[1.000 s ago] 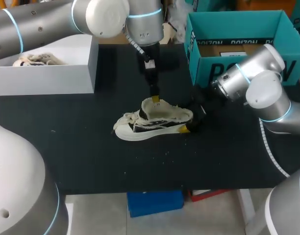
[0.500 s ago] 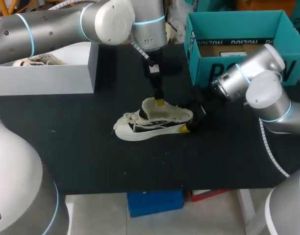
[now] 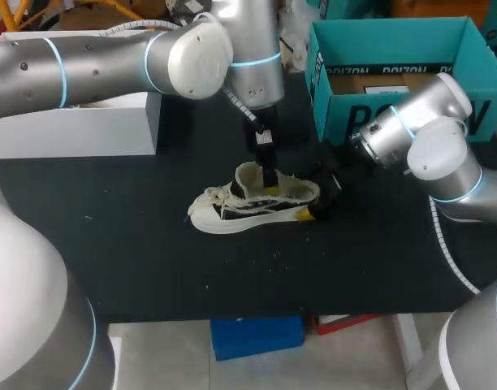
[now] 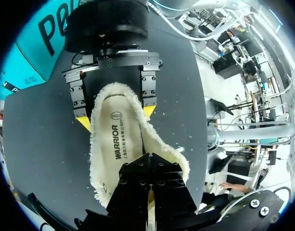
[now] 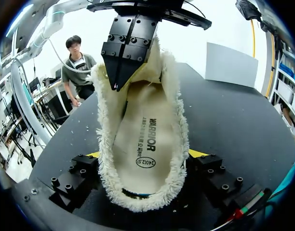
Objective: Take the shoe out of the shoebox, open the shoe tongue, remove and reinsert the insole, then place the shoe into the shoebox
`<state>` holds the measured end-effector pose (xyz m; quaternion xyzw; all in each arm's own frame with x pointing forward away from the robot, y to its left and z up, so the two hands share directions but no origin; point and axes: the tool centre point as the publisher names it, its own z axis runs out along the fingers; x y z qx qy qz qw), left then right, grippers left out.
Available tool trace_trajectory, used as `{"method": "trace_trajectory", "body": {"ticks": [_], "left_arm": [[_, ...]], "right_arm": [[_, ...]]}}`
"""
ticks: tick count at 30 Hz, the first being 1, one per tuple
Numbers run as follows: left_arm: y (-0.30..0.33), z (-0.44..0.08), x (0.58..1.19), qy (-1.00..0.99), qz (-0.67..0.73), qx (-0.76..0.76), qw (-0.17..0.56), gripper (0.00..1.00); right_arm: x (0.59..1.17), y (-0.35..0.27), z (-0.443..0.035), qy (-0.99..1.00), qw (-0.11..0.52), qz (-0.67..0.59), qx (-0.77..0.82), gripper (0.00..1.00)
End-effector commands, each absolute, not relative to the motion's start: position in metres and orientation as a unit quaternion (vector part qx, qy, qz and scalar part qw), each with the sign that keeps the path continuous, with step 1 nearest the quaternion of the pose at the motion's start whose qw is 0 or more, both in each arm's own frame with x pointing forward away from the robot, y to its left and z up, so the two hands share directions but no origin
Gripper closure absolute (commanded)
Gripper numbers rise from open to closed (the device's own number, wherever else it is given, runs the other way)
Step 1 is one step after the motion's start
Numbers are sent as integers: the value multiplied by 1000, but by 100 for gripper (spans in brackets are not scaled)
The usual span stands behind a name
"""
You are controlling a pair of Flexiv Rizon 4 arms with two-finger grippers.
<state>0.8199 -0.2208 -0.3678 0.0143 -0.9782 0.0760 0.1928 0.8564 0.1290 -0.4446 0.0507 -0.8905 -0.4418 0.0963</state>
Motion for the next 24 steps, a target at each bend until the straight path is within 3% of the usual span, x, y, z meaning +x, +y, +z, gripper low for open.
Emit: {"method": "trace_trajectory", "body": {"ticks": [1,24], "left_arm": [[-221,-378,817,-979,78,22,189,100],[-216,-377,822,-982,61,40,173,100]], "right_arm": [[857,131,-450,-891,97,-441,50,100],[857,131,-450,-891,97,-441,50,100]]}}
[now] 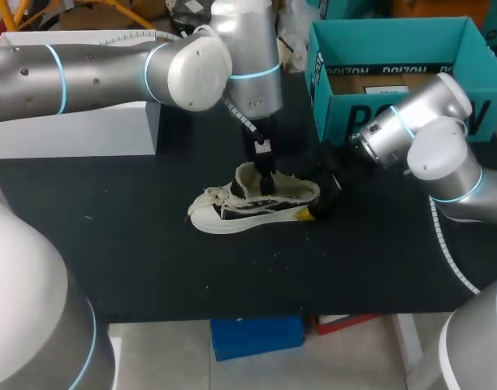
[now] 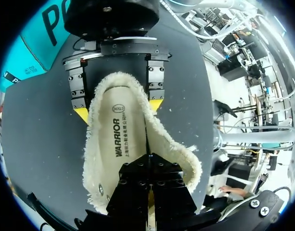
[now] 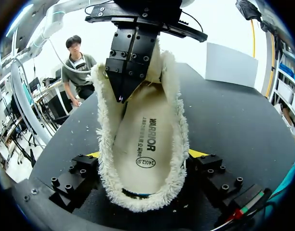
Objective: Take the shoe out of the shoebox, open the shoe tongue, remove and reinsert the insole, then place the shoe into the shoebox
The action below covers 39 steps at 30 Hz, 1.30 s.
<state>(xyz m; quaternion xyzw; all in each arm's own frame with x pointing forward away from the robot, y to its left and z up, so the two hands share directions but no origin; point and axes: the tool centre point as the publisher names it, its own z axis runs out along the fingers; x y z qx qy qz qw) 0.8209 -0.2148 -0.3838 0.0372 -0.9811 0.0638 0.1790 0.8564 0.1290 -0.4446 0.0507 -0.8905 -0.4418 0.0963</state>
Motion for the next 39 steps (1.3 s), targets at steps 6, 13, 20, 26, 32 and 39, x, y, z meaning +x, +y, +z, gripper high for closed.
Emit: {"method": "trace_trajectory", "body": {"ticks": [6,13,20,26,32,39], "left_arm": [[-218,-375,828,-985,53,37,160,100],[-222,-382,830,-986,59,29,156,100],[-221,-393,828,-985,60,31,160,100],[-220,-401,827,-985,59,34,160,100],[-224,-412,820,-984,60,36,166,100],[-226,-422,815,-983,56,45,171,100]], "right_arm": [[857,131,-450,-891,97,-441,50,100],[857,131,-450,-891,97,-441,50,100],[857,131,-450,-891,97,-441,50,100],[857,131,-450,-891,97,-441,50,100],[857,131,-450,-891,97,-441,50,100],[857,131,-450,-891,97,-441,50,100]]}}
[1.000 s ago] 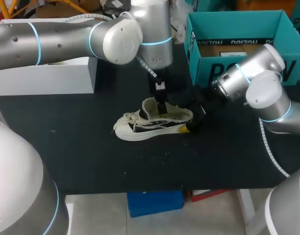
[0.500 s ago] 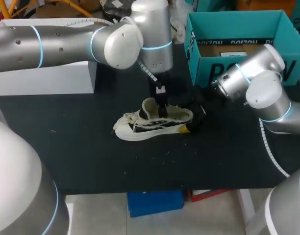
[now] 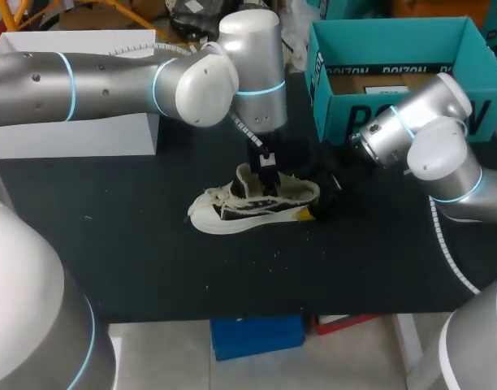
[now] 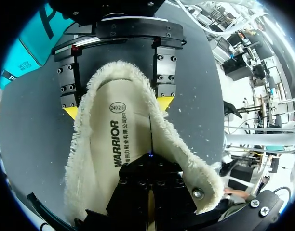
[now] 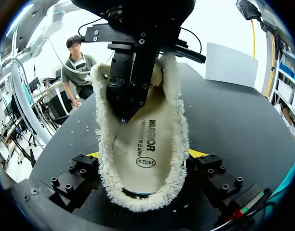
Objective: Take the shoe out of the shoebox, open the shoe tongue, remove and reinsert the insole, then place the shoe into the shoebox
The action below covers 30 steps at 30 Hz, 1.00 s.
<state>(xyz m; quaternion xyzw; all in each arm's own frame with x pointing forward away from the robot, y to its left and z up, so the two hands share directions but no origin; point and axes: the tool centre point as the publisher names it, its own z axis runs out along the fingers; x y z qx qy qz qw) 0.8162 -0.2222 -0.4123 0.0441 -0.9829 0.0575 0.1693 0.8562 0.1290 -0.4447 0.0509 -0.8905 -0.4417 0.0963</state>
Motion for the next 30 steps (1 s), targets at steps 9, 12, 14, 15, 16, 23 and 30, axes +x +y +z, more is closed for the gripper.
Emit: {"method": "trace_trajectory", "body": {"ticks": [9,12,14,15,16,23,30], "left_arm": [[-225,-427,813,-982,58,58,171,100],[-225,-428,813,-982,60,59,170,100],[-226,-427,813,-982,62,59,168,100],[-226,-426,813,-983,63,58,165,95],[-227,-425,812,-983,64,57,162,77],[-226,-419,813,-986,59,54,143,67],[-225,-421,813,-990,33,57,126,69]], "right_arm": [[857,131,-450,-891,97,-441,50,100],[857,131,-450,-891,97,-441,50,100],[857,131,-450,-891,97,-441,50,100],[857,131,-450,-891,97,-441,50,100],[857,131,-450,-891,97,-441,50,100],[857,131,-450,-891,97,-441,50,100],[857,131,-450,-891,97,-441,50,100]]}}
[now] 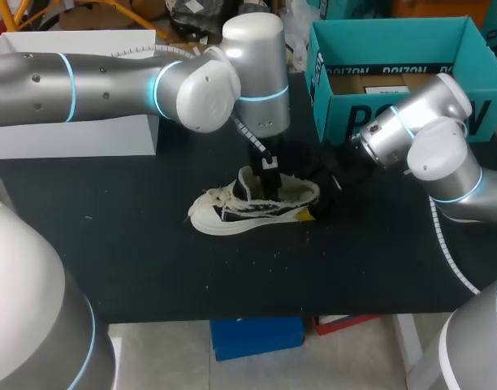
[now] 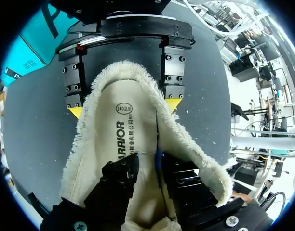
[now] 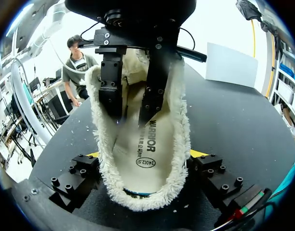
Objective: Take the shoe out of the shoebox, open the shoe tongue, remove and reinsert the insole, then place the shoe into the shoebox
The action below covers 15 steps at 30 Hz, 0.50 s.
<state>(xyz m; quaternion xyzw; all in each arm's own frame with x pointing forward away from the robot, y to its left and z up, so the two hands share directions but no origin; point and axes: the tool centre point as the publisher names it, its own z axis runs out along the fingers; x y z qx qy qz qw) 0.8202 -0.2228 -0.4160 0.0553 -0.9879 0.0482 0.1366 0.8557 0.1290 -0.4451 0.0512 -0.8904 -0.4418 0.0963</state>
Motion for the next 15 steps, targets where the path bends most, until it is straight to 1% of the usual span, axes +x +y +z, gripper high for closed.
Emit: {"method": "trace_trajectory", "body": {"ticks": [1,4,9,15], "left_arm": [[-225,-421,814,-991,24,60,117,69],[-224,-419,812,-994,-7,68,82,69],[-219,-416,812,-994,-58,85,19,66],[-211,-425,811,-990,-98,97,-35,65]], "right_arm": [[857,131,-450,-891,97,-441,50,100],[857,131,-450,-891,97,-441,50,100],[857,131,-450,-891,97,-441,50,100],[857,131,-450,-891,97,-441,50,100]]}}
